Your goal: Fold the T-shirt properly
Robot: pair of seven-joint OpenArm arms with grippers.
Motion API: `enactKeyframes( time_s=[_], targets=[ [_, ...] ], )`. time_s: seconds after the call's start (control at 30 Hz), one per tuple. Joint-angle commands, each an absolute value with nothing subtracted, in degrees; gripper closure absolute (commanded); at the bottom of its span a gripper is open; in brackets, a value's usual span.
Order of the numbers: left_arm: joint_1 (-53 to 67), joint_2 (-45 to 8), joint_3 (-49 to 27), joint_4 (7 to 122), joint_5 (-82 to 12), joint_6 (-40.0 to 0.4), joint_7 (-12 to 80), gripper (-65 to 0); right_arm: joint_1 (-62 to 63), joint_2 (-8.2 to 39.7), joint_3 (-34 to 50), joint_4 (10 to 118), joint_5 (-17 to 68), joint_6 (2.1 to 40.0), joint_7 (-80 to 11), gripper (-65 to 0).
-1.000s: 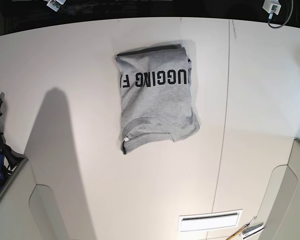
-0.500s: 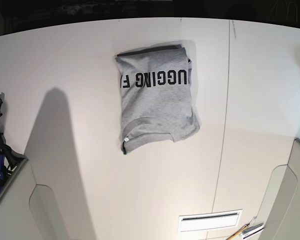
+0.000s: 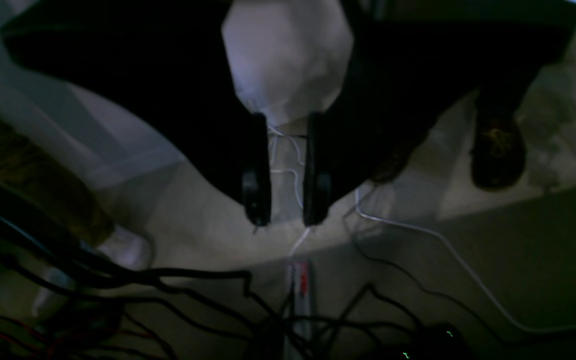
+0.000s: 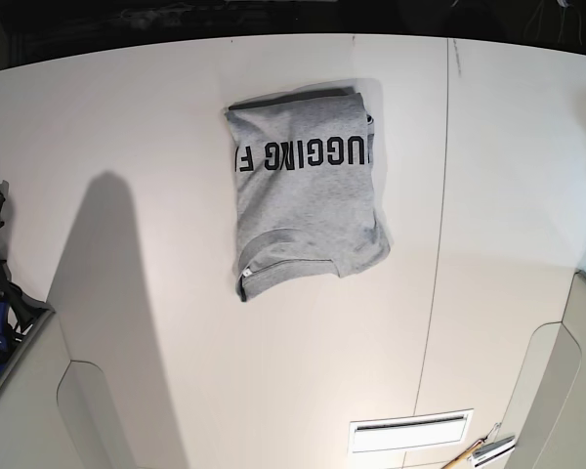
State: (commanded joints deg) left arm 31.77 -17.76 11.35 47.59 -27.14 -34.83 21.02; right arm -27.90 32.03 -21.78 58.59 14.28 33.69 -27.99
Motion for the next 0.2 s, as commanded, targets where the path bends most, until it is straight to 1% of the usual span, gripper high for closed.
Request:
enactKeyframes(
  time_s=[0.13,0.2],
  targets=[
    [29.8,-15.4,11.4,45.8,-27.1,-32.1,22.0,-12.2,-23.4,30.3,-21.8,54.6,13.9,33.7,-28.0,0.0],
    [28.8,-14.5,11.4,45.1,-27.1,-31.9,22.3,-12.2,-21.0,29.2,-21.8,52.8,13.9,33.7,-28.0,0.0]
  ],
)
